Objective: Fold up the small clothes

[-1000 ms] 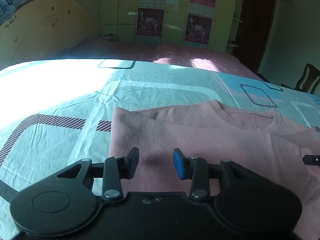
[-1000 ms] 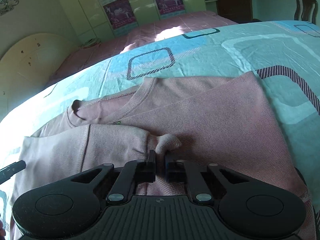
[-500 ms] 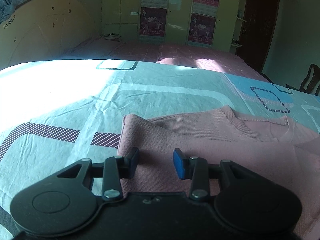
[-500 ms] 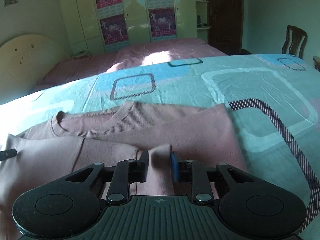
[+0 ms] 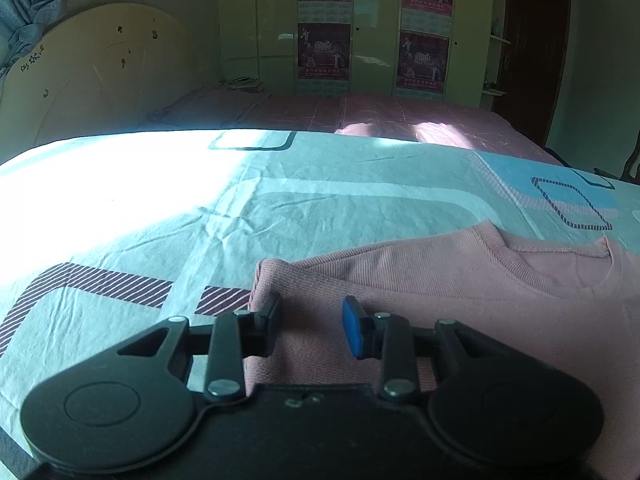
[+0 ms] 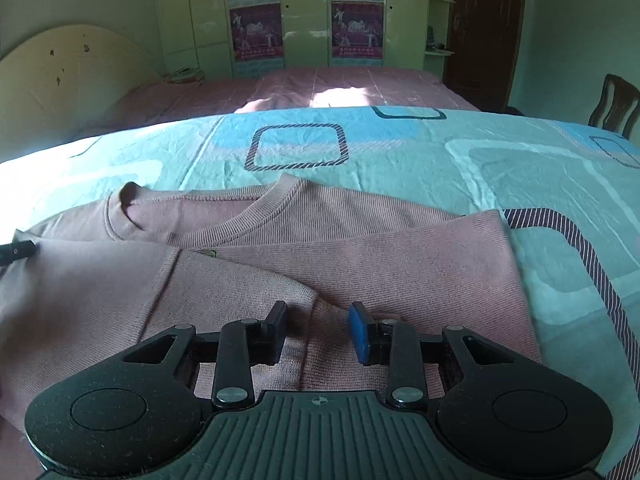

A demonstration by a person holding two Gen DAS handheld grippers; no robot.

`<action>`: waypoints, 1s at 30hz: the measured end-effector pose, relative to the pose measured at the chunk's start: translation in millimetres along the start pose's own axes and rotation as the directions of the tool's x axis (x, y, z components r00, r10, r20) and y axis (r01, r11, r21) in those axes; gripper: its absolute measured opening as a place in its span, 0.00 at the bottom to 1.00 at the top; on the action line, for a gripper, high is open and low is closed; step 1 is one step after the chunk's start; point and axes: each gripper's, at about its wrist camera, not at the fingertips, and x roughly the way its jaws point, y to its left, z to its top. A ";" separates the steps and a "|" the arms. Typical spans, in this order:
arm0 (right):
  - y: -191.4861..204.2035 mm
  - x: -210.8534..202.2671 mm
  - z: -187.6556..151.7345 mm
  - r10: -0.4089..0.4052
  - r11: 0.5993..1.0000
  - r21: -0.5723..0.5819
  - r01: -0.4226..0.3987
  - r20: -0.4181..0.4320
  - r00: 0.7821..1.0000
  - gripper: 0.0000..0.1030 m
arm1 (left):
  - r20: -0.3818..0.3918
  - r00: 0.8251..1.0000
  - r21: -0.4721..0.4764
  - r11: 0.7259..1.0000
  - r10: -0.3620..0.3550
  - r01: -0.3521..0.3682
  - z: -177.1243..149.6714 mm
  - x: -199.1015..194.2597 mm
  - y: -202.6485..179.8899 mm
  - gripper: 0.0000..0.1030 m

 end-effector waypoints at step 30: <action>29.9 -41.0 -37.3 0.002 0.992 -0.126 -0.005 -0.027 1.000 0.32 | -0.086 0.994 0.023 0.997 -0.073 0.076 -47.5 -81.0 -33.8 0.57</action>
